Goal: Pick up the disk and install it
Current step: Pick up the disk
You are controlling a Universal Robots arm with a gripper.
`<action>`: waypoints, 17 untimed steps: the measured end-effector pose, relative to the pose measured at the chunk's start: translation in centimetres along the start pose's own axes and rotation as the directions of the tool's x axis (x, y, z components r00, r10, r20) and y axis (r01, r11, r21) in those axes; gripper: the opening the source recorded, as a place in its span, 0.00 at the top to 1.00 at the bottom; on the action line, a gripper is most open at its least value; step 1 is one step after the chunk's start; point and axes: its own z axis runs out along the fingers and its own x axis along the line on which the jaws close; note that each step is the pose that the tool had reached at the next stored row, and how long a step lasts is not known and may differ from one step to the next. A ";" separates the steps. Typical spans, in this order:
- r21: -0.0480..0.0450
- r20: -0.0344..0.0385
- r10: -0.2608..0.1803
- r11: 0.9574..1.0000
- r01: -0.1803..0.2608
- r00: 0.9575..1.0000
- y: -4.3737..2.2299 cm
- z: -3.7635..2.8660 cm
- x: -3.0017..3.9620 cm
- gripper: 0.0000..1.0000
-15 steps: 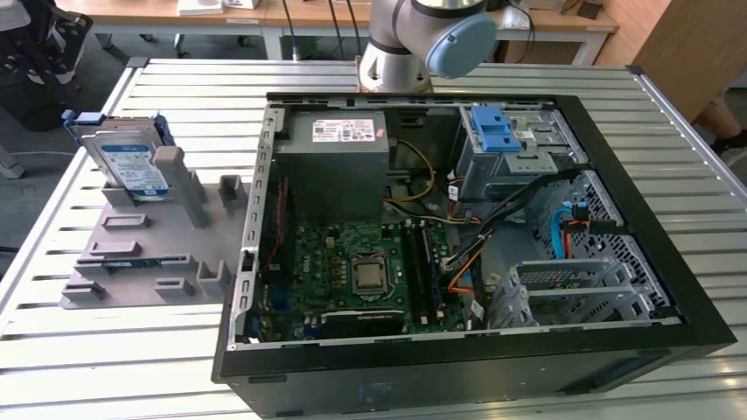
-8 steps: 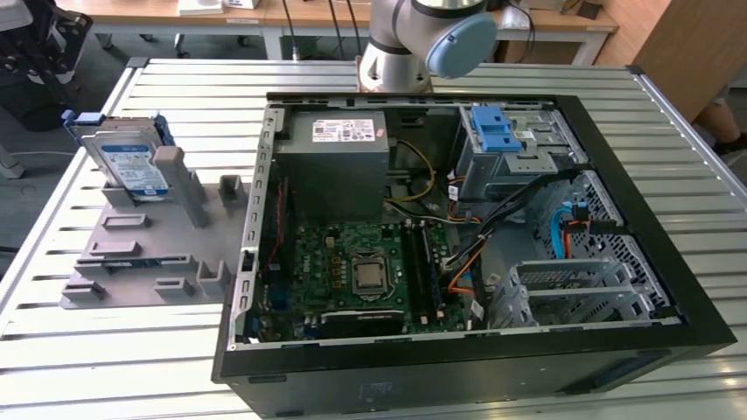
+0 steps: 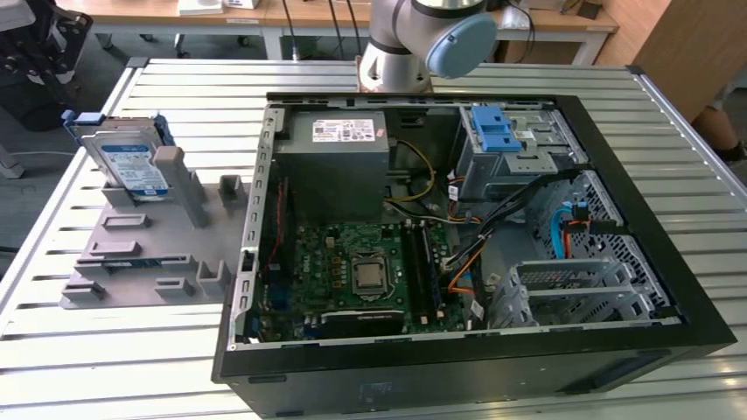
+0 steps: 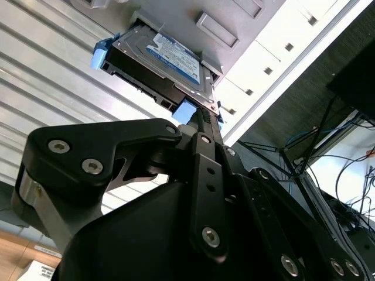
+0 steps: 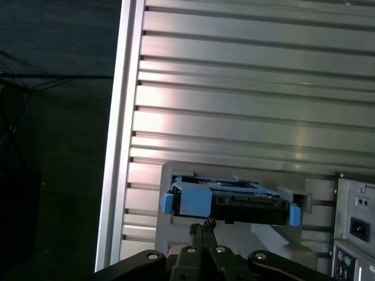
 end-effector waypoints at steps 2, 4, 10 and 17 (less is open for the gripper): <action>0.000 0.000 -0.005 1.000 0.005 1.000 0.00 0.00 0.00 0.89; 0.000 0.000 -0.010 1.000 0.010 1.000 0.00 0.00 0.00 0.89; 0.000 -0.001 -0.025 1.000 0.025 1.000 0.00 0.00 0.00 0.89; 0.000 -0.002 -0.047 0.999 0.047 0.999 0.00 0.00 0.00 0.89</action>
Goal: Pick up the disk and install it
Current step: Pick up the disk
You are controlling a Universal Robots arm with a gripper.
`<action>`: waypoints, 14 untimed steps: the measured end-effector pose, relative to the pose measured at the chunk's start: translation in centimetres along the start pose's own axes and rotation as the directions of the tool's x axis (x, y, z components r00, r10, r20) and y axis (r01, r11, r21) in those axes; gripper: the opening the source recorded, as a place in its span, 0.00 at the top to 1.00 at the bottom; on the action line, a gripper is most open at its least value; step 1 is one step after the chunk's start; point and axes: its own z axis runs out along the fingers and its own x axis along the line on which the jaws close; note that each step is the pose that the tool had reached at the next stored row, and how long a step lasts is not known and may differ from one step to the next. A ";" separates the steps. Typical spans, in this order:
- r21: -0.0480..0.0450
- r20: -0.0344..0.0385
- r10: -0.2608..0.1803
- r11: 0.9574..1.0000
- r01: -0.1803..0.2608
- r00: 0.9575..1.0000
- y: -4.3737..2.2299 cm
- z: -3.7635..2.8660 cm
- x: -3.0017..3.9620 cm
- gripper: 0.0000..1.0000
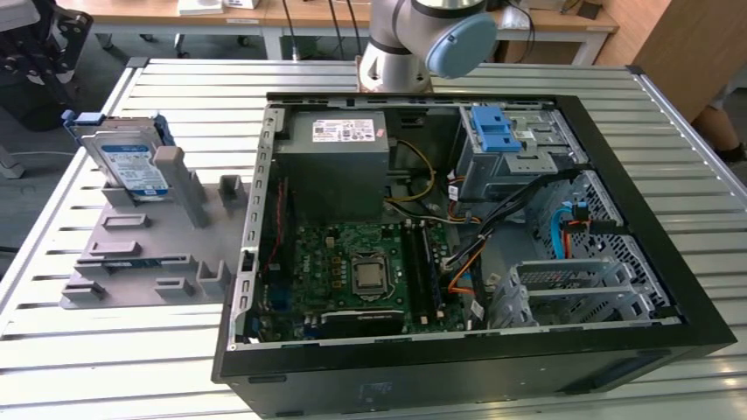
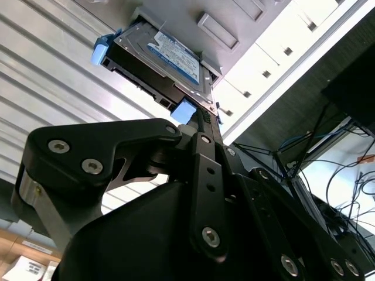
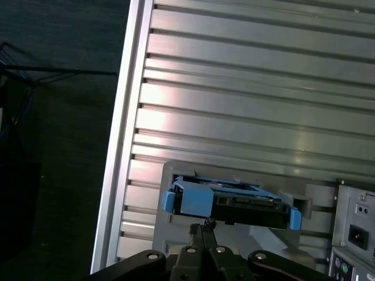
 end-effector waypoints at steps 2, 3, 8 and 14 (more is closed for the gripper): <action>0.000 0.000 -0.007 1.000 0.007 1.000 0.00 0.00 0.00 0.89; 0.000 0.000 -0.010 1.000 0.010 1.000 0.00 0.00 0.00 0.89; 0.000 -0.001 -0.025 1.000 0.025 1.000 0.00 0.00 0.00 0.89; 0.000 -0.002 -0.043 0.999 0.043 0.999 0.00 0.00 0.00 0.89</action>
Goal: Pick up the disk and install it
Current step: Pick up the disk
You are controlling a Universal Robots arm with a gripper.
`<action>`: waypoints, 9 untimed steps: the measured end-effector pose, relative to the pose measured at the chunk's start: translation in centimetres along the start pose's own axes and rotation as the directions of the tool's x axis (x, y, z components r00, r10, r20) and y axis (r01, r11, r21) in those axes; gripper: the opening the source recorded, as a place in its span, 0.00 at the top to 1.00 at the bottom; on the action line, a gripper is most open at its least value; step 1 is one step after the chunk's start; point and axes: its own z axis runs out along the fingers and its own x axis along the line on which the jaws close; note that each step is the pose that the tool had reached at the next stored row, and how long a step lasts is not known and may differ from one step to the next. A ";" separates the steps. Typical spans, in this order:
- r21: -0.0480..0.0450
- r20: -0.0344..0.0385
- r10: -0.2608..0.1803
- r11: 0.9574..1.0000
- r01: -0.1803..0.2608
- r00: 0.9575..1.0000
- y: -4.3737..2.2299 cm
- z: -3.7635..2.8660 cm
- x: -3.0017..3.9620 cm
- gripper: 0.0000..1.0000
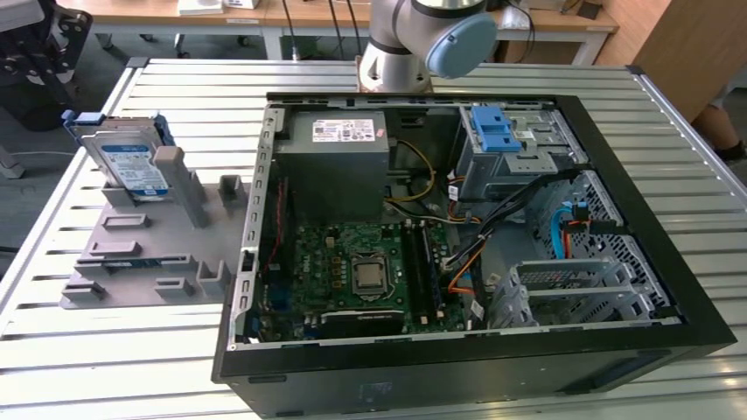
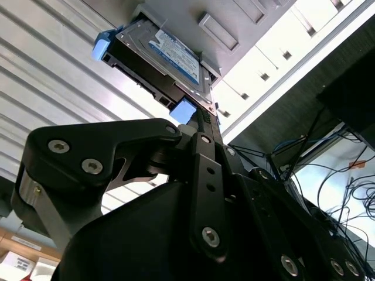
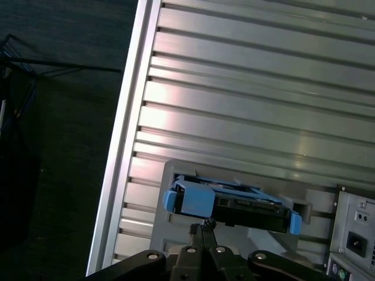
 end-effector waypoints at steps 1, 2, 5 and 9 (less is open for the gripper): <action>0.000 0.000 -0.004 1.000 0.004 1.000 0.00 0.00 0.00 0.89; 0.000 0.000 -0.007 1.000 0.007 1.000 0.00 0.00 0.00 0.89; 0.000 -0.001 -0.018 1.000 0.018 1.000 0.00 0.00 0.00 0.89; 0.000 -0.001 -0.030 1.000 0.030 1.000 0.00 0.00 0.00 0.89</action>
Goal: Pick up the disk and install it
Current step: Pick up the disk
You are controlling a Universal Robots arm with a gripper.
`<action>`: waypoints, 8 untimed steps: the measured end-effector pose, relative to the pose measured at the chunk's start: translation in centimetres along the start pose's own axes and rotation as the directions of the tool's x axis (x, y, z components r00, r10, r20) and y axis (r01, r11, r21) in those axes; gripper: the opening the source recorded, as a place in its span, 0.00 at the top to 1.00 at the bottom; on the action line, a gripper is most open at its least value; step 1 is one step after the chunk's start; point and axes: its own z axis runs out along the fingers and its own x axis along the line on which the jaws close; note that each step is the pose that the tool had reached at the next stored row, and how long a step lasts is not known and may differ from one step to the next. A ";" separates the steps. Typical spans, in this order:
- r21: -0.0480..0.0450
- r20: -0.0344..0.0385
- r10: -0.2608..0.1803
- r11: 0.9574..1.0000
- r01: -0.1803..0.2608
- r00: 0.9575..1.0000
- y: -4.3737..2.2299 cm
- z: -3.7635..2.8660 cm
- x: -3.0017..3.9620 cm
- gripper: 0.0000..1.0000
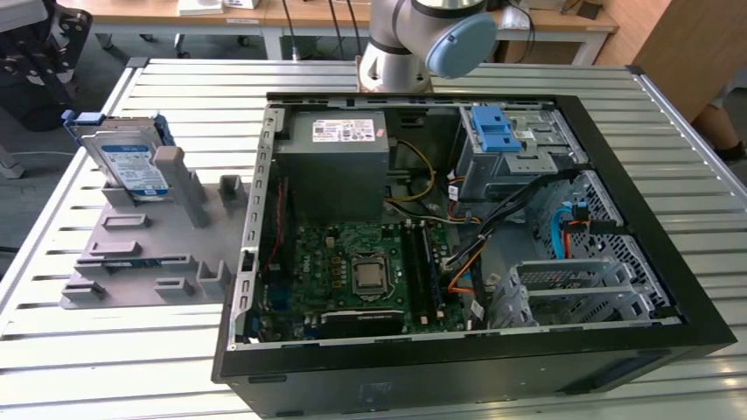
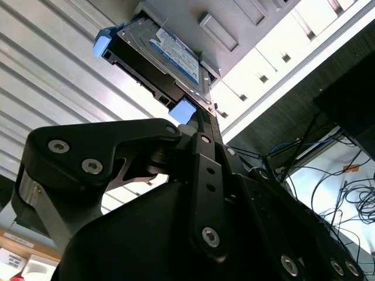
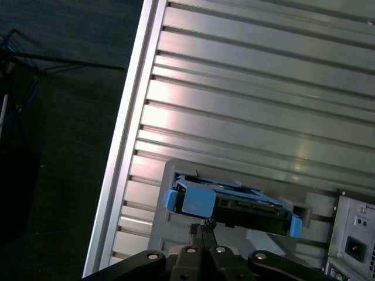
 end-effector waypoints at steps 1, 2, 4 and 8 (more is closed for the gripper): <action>0.000 0.000 0.000 1.000 0.000 1.000 0.00 0.00 0.00 0.89; 0.000 0.000 0.000 1.000 0.000 1.000 0.00 0.00 0.00 0.89; 0.000 0.000 -0.001 1.000 0.001 1.000 0.00 0.00 0.00 0.89; 0.000 0.000 -0.001 1.000 0.001 1.000 0.00 0.00 0.00 0.89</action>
